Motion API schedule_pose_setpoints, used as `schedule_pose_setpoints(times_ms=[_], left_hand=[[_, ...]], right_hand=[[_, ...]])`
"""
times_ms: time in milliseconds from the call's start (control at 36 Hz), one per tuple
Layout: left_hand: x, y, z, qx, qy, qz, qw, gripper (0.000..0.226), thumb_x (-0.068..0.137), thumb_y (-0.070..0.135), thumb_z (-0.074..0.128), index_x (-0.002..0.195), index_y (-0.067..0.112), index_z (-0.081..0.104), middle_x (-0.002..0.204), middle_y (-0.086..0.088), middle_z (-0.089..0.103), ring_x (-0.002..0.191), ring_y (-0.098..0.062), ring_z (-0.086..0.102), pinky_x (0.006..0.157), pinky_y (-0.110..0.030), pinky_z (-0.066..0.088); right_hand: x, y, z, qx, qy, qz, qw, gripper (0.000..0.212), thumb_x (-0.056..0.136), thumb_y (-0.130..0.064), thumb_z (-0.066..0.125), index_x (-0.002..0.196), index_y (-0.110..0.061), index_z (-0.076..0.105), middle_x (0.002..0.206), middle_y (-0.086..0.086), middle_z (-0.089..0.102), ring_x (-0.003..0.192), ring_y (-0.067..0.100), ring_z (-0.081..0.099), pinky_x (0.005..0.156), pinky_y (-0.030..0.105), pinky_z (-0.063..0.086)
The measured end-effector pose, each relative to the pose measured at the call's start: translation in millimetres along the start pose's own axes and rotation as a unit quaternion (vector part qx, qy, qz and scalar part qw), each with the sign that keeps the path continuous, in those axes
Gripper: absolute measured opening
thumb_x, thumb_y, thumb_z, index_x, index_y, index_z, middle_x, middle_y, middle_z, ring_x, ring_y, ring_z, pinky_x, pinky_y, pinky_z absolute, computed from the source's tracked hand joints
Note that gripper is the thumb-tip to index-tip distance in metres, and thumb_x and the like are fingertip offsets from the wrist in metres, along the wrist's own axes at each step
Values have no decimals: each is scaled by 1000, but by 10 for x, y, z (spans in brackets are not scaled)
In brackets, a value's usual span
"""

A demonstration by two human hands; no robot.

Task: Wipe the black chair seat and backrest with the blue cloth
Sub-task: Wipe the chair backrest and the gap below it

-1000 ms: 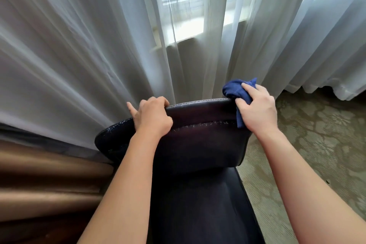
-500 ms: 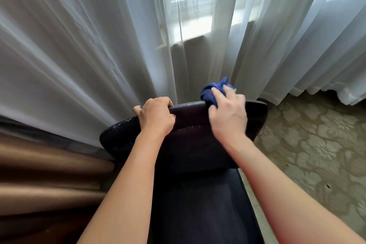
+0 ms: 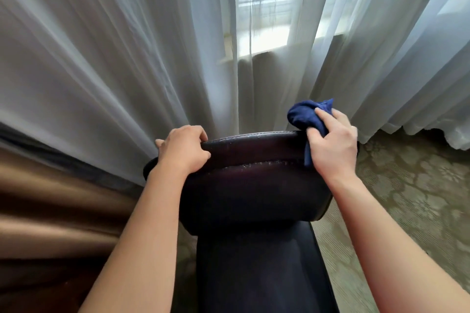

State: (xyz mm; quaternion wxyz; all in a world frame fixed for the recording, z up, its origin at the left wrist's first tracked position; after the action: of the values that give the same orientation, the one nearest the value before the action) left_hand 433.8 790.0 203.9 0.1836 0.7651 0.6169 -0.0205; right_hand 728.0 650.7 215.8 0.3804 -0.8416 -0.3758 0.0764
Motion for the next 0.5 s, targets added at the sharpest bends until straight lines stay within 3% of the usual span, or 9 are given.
schedule_pose_setpoints(times_ms=[111,250,500], left_hand=[[13,-68,14,-26,18,-6,999,26,84,33,77,107,32,64,109,9,66,111,-22,57,97,-46,36],[0,-68,22,-38,58,5,998,21,85,31,77,103,31,66,104,6,66,114,-23,56,91,-41,33],[-15,-23,53,-30,100,34,994,19,87,27,75,103,28,66,106,7,66,114,-21,53,84,-38,25]], right_hand=[[-84,-46,108,-85,-19,-26,996,46,95,-24,59,141,-21,57,149,-1,47,122,32,41,98,39,42],[-115,-118,194,-108,-17,-16,994,45,96,-21,56,142,-18,56,149,0,46,121,33,40,96,39,42],[-386,-555,570,-128,-37,-92,987,50,91,-19,62,140,-18,57,149,2,48,116,36,45,88,43,50]])
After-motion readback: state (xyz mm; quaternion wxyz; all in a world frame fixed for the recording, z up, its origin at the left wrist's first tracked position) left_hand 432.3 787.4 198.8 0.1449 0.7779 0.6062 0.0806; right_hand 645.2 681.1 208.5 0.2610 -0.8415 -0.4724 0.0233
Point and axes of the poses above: each hand's wrist, its own x-axis towards the middle knuckle, its own z-axis out of the palm, y = z × x, the point moved 9 cm from there along x, towards the middle knuckle
